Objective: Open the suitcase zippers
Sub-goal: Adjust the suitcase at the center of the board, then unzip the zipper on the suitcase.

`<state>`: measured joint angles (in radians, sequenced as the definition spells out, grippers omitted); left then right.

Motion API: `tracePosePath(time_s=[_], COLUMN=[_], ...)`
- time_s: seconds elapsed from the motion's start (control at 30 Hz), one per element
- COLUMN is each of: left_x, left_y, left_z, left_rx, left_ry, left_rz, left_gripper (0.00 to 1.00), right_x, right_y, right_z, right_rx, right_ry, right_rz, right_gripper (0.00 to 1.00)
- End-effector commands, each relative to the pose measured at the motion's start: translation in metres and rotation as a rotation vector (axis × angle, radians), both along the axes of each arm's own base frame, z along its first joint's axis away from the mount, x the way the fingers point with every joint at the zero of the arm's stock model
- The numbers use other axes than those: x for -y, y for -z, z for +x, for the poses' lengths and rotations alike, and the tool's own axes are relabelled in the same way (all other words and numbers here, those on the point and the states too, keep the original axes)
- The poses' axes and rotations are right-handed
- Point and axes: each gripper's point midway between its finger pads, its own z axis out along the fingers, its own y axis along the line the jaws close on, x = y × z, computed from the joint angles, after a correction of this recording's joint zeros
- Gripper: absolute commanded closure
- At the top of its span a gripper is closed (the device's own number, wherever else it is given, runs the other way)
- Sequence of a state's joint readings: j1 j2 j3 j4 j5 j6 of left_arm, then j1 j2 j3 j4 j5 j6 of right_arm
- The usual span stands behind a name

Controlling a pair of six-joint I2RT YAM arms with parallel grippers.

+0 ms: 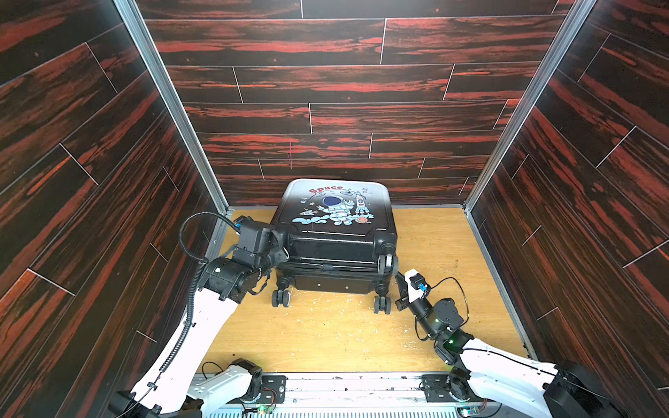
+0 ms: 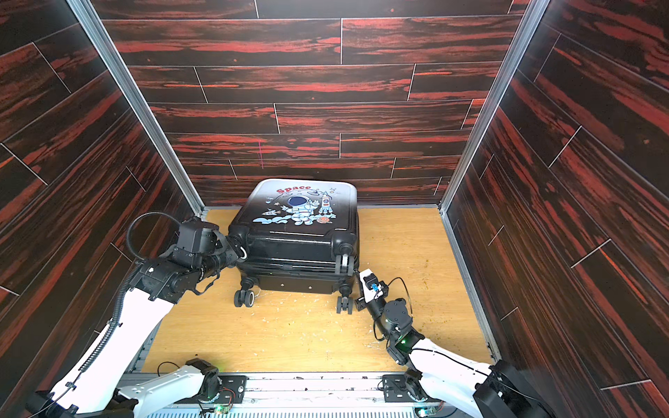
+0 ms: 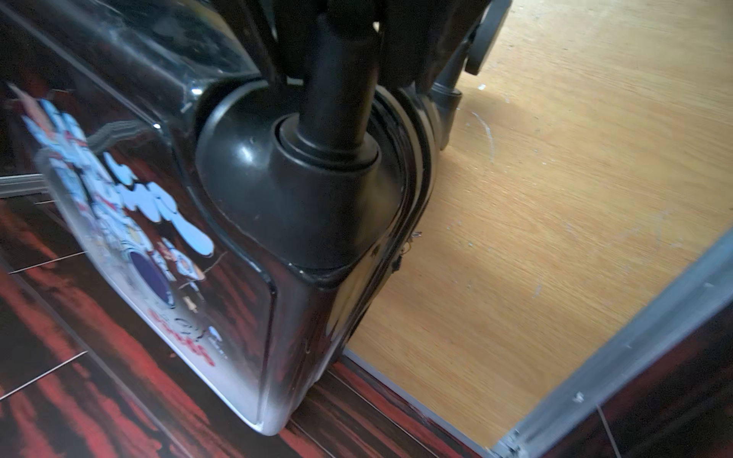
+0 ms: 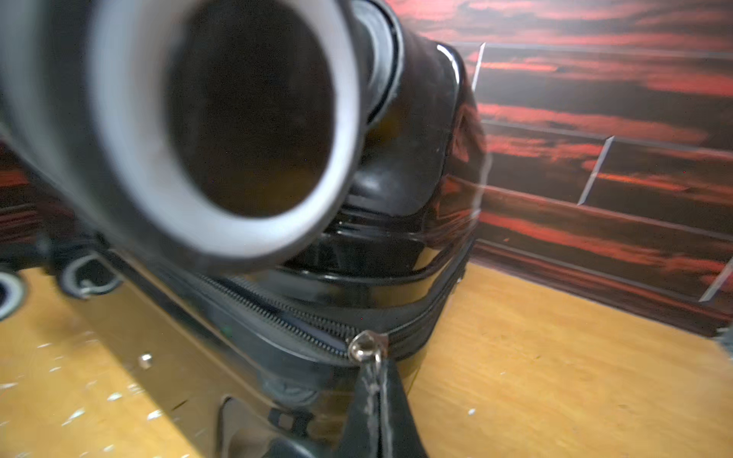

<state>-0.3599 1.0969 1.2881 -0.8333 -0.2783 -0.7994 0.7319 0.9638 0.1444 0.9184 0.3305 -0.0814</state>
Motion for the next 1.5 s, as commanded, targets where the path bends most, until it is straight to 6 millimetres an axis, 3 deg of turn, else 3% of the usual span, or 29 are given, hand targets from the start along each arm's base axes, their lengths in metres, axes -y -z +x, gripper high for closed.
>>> tracePosePath(time_s=[0.0,0.03,0.13,0.27,0.37,0.5,0.67,0.73,0.8,1.17,1.47], left_x=[-0.103,-0.105,-0.118,-0.126,-0.098,0.001,0.129,0.169,0.196,0.223,0.230], left_y=[-0.004,-0.003,-0.018,-0.045,-0.055,-0.042,-0.001,0.013,0.022,0.086,0.122], left_z=[-0.009,-0.009,-0.019,-0.034,-0.033,-0.032,-0.061,-0.074,-0.080,-0.083,-0.082], left_rx=[0.013,-0.016,-0.064,-0.019,0.030,0.044,0.046,0.035,0.024,-0.142,-0.212], left_ry=[-0.424,-0.427,-0.476,-0.471,-0.294,0.124,0.491,0.564,0.608,0.651,0.668], left_rz=[0.315,0.344,0.433,0.476,0.449,0.467,0.284,0.211,0.176,0.247,0.304], left_gripper=[0.86,0.55,0.01,0.00,0.00,0.02,0.01,0.00,0.00,0.00,0.15], right_x=[0.002,-0.003,-0.020,-0.044,-0.062,-0.081,-0.087,-0.089,-0.088,-0.087,-0.087], right_y=[-0.015,-0.013,-0.004,0.012,0.022,0.028,0.033,0.035,0.036,0.039,0.037], right_z=[0.005,0.003,-0.006,-0.018,-0.028,-0.040,-0.043,-0.044,-0.043,-0.041,-0.038], right_rx=[-0.050,-0.075,-0.107,-0.150,-0.164,-0.172,-0.188,-0.196,-0.197,-0.197,-0.187], right_ry=[-0.003,-0.026,-0.060,-0.114,-0.154,-0.208,-0.218,-0.222,-0.216,-0.203,-0.191], right_rz=[0.130,0.144,0.123,0.084,0.061,0.073,0.112,0.111,0.113,0.116,0.119], right_gripper=[1.00,1.00,1.00,1.00,1.00,1.00,1.00,1.00,1.00,1.00,1.00])
